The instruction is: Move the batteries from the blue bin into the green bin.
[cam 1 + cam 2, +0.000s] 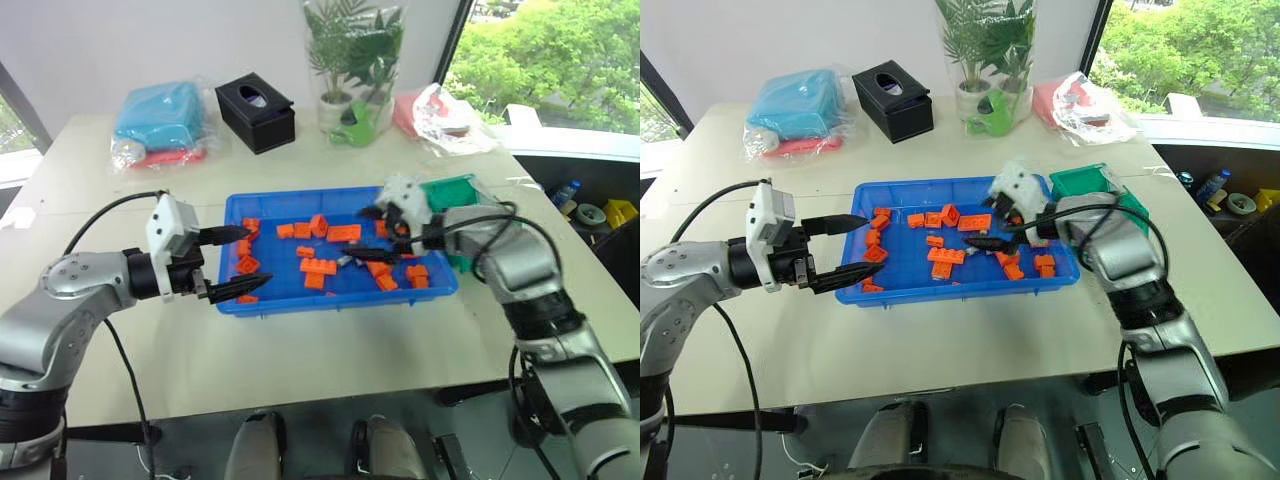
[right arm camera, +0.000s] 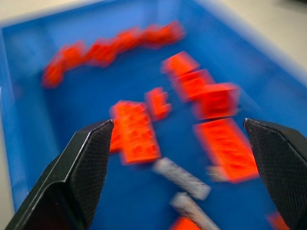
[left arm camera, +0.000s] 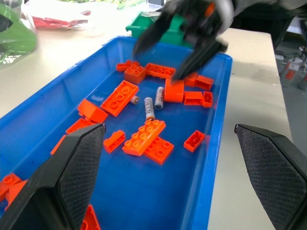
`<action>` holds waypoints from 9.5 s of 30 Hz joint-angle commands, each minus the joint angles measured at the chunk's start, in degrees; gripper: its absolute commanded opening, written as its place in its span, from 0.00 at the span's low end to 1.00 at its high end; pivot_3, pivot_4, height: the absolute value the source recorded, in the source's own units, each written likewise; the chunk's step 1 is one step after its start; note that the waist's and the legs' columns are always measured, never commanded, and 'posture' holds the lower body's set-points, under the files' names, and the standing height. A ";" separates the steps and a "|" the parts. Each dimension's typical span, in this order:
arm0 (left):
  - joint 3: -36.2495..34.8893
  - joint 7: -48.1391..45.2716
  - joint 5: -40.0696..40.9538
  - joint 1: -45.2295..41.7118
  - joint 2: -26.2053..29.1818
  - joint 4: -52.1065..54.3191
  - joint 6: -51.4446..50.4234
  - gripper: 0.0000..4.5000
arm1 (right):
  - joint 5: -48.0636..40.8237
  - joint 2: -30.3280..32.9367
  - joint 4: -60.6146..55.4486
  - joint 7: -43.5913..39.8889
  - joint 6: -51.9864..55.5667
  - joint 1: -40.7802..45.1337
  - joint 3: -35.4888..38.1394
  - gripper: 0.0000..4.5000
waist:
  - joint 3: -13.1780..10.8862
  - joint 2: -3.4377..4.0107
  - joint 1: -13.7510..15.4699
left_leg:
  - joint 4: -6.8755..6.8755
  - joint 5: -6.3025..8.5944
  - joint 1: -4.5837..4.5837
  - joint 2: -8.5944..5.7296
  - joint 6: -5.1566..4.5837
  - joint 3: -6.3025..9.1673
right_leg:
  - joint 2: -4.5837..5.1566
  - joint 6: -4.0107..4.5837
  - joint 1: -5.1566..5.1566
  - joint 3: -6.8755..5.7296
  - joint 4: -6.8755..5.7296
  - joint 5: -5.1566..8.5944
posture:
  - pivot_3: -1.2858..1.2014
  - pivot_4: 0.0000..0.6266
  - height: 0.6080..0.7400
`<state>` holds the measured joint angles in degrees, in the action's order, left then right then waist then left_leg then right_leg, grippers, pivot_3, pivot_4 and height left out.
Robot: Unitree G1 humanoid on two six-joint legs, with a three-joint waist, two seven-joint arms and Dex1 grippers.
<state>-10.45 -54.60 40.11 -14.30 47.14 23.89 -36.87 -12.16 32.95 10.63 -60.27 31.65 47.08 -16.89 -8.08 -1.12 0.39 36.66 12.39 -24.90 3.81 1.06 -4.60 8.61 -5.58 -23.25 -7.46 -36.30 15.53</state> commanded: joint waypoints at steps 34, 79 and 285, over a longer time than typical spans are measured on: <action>-5.68 5.72 3.61 0.97 1.84 6.75 -1.51 1.00 | 20.53 -12.15 52.78 -16.21 -41.14 21.26 -3.33 0.02 | 0.02 -0.03 -0.23 | 0.46 0.13 -0.07 0.02 0.12 0.02 | 0.02 -0.16 -0.13 0.01 -0.67 -0.10 | 0.52 0.24 0.37; -1.45 4.20 1.11 -3.23 -0.76 3.09 1.08 1.00 | 8.90 -3.27 12.67 3.78 -7.08 3.81 4.97 0.69 | 0.07 -0.04 0.26 | 0.53 0.14 -0.14 0.01 0.06 0.03 | 0.04 -0.07 -0.11 0.01 -0.54 -0.02 | 0.52 0.24 0.37; 3.27 3.12 -2.00 -9.95 -3.56 0.00 3.44 1.00 | 19.80 4.08 12.37 -14.52 -1.25 4.98 -10.54 0.50 | 0.16 -0.07 0.27 | 0.59 0.16 -0.16 0.03 0.09 0.06 | 0.03 -0.18 -0.12 -0.06 -0.63 -0.08 | 0.52 0.24 0.37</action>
<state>-7.39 -51.11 38.05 -23.02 43.69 23.47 -34.44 7.65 37.04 24.39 -75.34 30.11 52.06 -28.98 -7.92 -1.20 0.66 37.26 12.55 -25.07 3.84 1.15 -4.54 8.64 -5.76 -23.37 -7.52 -36.94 15.45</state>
